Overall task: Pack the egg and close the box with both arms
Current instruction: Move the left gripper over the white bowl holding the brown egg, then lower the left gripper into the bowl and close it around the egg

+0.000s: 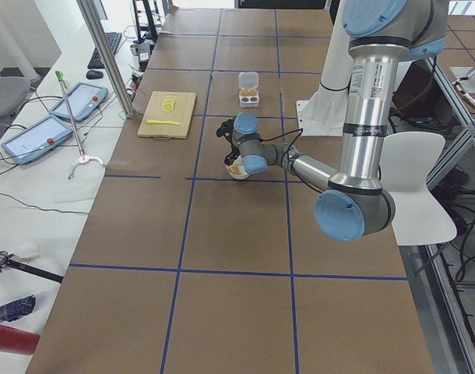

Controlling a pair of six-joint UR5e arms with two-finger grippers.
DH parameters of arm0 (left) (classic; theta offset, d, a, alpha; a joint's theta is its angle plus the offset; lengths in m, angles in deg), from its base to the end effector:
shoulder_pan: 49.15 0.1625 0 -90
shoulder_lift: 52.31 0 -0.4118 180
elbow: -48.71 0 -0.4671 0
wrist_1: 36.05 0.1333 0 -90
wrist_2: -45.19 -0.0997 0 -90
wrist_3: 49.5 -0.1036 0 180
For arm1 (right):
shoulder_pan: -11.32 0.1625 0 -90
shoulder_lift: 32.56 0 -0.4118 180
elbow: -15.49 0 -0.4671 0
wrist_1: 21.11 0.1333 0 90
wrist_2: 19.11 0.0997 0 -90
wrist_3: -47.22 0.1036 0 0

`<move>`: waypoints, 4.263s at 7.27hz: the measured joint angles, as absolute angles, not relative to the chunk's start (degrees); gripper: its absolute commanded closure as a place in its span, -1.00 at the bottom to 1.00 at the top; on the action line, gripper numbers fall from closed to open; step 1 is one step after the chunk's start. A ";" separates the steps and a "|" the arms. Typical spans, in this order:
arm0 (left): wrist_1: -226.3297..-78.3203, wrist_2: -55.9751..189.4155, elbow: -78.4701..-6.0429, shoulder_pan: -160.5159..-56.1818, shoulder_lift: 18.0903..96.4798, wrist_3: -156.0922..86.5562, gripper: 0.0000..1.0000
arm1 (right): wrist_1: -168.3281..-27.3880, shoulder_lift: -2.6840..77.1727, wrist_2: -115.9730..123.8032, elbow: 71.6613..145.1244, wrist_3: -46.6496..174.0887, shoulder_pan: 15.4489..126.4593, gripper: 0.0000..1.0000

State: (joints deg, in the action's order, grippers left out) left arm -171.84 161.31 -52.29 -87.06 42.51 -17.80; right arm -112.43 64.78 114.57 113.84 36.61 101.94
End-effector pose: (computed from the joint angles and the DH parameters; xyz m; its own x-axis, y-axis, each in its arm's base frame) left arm 0.4300 -0.4460 0.4020 0.4065 0.6517 -0.6404 -0.1899 0.7458 0.6385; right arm 0.0673 -0.5130 0.6382 0.7128 -0.1727 0.6798 0.1225 0.9850 0.1218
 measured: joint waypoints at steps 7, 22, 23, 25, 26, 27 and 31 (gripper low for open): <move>-171.78 161.22 -51.99 -87.03 40.86 -19.28 -0.77 | -112.43 64.73 114.50 113.78 36.76 101.94 -1.00; -171.68 158.16 -51.48 -87.05 41.36 -18.45 -0.52 | -112.52 65.05 113.99 113.54 36.76 101.94 -1.00; -171.70 157.76 -51.42 -87.04 41.38 -18.39 -0.51 | -112.50 65.07 114.01 113.38 36.76 101.94 -1.00; -171.72 157.45 -51.34 -86.95 41.38 -18.31 -0.48 | -112.44 65.08 114.11 112.96 36.74 101.94 -1.00; -171.74 157.41 -51.29 -86.88 41.38 -18.30 -0.48 | -112.43 65.08 114.13 112.83 36.70 101.94 -1.00; -171.75 157.39 -51.25 -86.82 41.41 -18.30 -0.44 | -112.43 65.08 114.13 112.72 36.68 101.94 -1.00; -171.75 157.11 -51.11 -86.40 41.47 -18.27 -0.41 | -112.43 65.08 114.13 112.30 36.60 101.94 -1.00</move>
